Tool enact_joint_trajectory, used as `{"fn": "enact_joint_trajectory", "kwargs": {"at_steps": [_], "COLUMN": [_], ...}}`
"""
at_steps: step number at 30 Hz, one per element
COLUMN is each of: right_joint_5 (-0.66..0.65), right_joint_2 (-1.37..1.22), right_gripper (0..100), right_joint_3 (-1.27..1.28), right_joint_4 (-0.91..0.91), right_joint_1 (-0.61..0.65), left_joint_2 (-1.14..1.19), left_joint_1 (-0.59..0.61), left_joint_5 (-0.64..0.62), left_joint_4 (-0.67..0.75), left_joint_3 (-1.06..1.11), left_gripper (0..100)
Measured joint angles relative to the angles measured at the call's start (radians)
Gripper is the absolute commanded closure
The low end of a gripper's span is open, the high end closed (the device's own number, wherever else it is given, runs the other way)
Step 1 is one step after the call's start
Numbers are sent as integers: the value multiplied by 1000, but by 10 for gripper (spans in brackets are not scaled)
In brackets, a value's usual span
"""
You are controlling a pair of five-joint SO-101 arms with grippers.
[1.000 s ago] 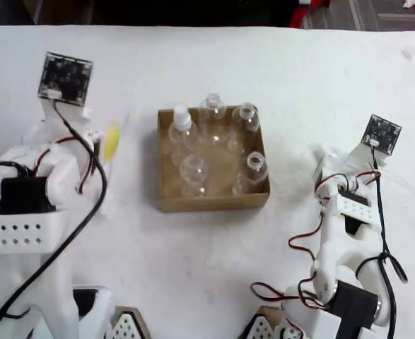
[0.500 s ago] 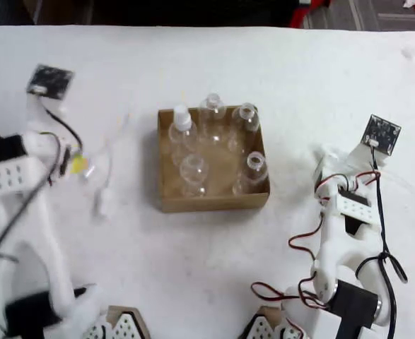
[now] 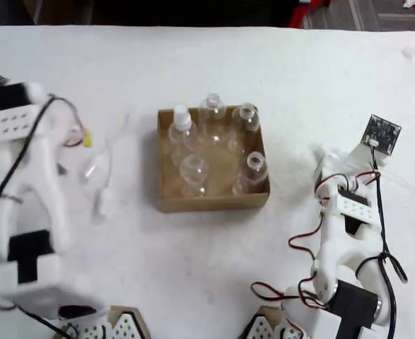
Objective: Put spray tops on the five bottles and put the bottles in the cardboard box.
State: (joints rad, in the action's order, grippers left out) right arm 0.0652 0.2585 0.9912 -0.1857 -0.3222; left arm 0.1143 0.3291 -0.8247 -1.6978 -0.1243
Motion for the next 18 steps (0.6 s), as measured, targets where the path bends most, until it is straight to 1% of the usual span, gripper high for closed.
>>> {"fn": "enact_joint_trajectory", "kwargs": {"at_steps": [3,7,9,14,18], "right_joint_5": [0,0,0,0,0], "right_joint_2": [0,0,0,0,0], "right_gripper": [947,947,947,947,947], "right_joint_3": [0,0,0,0,0], "right_joint_4": [0,0,0,0,0], "right_joint_1": [0,0,0,0,0], "left_joint_2": [110,262,318,351,353], "left_joint_1": [-44,-48,-46,-20,-21], "left_joint_5": [-35,-49,-80,-133,-160], "left_joint_4": [40,89,91,94,66], "left_joint_3": [-8,-8,-29,-129,-206], "left_gripper": [762,762,753,669,659]}}
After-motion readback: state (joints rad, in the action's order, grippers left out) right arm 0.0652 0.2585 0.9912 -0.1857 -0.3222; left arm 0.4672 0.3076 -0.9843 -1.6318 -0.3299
